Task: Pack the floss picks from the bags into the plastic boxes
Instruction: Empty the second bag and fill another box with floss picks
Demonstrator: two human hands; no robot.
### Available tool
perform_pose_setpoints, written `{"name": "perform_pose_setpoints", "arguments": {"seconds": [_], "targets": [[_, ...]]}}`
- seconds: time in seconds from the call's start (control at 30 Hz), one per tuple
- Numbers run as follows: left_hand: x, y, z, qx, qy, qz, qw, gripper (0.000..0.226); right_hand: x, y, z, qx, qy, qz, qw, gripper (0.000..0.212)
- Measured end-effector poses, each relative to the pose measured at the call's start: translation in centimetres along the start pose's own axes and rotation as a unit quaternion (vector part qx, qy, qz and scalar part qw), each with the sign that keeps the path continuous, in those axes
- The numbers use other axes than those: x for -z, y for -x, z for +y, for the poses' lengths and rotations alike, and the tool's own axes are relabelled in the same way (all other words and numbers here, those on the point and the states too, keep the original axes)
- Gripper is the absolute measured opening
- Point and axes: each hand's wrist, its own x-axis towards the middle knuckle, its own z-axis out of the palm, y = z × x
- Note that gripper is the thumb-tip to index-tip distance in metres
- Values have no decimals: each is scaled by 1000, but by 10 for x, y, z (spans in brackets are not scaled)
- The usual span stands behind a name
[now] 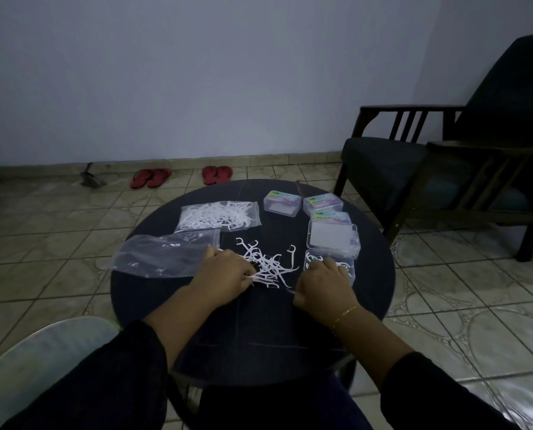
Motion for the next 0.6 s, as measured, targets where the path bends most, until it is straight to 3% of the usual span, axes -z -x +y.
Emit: {"name": "perform_pose_setpoints", "arguments": {"seconds": [0.23,0.6], "targets": [[1,-4,5,-10,-57,-33,998,23,17,-19,33,-54,-8,126,991,29],[-2,-4,14,35,89,-19,995,29,-10,-9,52,-96,-39,123,987,32]]}}
